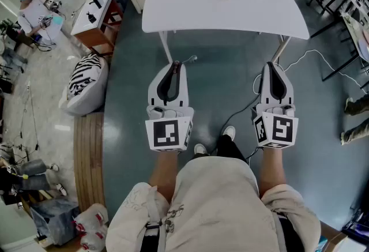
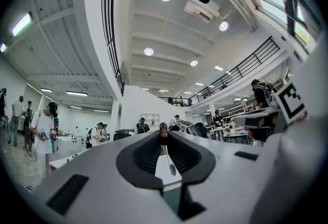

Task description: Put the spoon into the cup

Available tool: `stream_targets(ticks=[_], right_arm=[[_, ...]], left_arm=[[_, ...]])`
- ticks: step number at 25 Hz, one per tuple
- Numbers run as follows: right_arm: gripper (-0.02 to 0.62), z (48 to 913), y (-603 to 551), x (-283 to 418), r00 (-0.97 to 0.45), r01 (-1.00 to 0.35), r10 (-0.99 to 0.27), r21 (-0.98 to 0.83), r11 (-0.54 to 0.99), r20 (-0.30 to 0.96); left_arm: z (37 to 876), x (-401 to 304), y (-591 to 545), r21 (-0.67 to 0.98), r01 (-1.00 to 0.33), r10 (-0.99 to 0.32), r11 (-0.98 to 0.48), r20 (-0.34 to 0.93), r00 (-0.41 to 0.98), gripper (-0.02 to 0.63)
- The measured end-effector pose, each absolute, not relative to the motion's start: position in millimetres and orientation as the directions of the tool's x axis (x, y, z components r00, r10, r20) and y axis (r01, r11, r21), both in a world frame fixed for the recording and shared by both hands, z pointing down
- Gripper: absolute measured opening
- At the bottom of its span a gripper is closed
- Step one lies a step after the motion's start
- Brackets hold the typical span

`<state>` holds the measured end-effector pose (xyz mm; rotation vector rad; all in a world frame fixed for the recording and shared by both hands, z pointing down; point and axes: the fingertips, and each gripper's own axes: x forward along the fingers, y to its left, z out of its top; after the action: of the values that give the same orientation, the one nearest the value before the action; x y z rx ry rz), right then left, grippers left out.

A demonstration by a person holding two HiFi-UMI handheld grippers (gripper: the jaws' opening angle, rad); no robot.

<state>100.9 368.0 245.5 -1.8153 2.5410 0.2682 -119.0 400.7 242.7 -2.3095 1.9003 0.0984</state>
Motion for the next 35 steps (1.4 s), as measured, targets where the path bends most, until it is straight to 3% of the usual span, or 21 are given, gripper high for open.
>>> stream_targets(ticks=[19, 35], right_arm=[[-0.012, 245, 384, 86, -0.308, -0.950, -0.944, 0.098, 0.297, -0.122], [-0.012, 258, 318, 85, -0.329, -0.944, -0.940, 0.062, 0.324, -0.095]], left_arm=[[250, -131, 410, -0.051, -0.975, -0.966, -0.215, -0.140, 0.220, 0.035], [254, -123, 350, -0.069, -0.973, -0.967, -0.221, -0.116, 0.228, 0.035]])
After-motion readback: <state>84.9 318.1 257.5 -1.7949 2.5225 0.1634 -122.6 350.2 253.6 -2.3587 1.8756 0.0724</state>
